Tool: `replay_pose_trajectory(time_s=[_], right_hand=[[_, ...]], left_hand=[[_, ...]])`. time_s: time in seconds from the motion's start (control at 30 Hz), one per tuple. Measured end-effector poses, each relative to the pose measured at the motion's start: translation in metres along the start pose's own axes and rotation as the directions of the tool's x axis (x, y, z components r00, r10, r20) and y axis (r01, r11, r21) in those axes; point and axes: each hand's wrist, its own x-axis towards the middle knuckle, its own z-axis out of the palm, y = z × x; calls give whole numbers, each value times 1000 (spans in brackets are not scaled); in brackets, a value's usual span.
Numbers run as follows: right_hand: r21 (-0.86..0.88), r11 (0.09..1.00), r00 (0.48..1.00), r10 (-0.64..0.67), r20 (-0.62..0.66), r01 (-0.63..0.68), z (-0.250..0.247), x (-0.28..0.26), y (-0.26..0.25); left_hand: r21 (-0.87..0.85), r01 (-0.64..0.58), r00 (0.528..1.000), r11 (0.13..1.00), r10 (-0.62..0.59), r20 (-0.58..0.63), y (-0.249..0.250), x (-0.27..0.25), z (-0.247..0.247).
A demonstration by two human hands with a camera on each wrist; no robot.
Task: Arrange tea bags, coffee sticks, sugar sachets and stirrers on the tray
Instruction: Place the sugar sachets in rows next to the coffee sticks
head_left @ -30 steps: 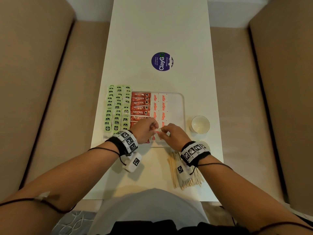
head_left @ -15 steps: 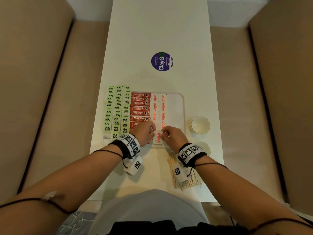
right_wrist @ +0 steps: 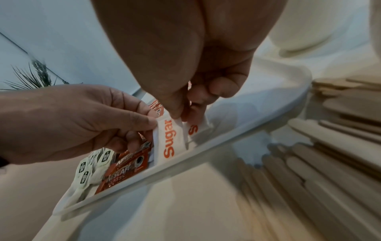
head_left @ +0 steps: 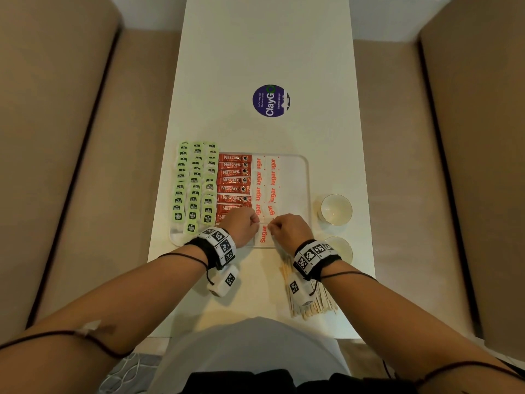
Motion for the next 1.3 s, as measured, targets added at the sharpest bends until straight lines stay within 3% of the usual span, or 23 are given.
replay_pose_trajectory(time_s=[0.3, 0.43, 0.57, 0.73, 1.3], right_hand=[[-2, 1000, 1000, 8, -28, -8, -1, 8, 1], [6, 994, 990, 106, -89, -106, -4, 9, 6], [-82, 978, 981, 187, -46, -190, -6, 6, 12], [-122, 974, 982, 190, -20, -191, -1, 4, 13], [-42, 989, 989, 141, -45, -143, -4, 5, 15]], left_hand=[[39, 4, 1000, 999, -3, -24, -6, 5, 1], [37, 12, 1000, 999, -11, -21, -9, 6, 0], [19, 10, 998, 1000, -9, -57, -10, 11, -3], [68, 3, 995, 998, 4, -102, -2, 23, -7], [151, -49, 998, 987, 53, -23, 9, 33, -2]])
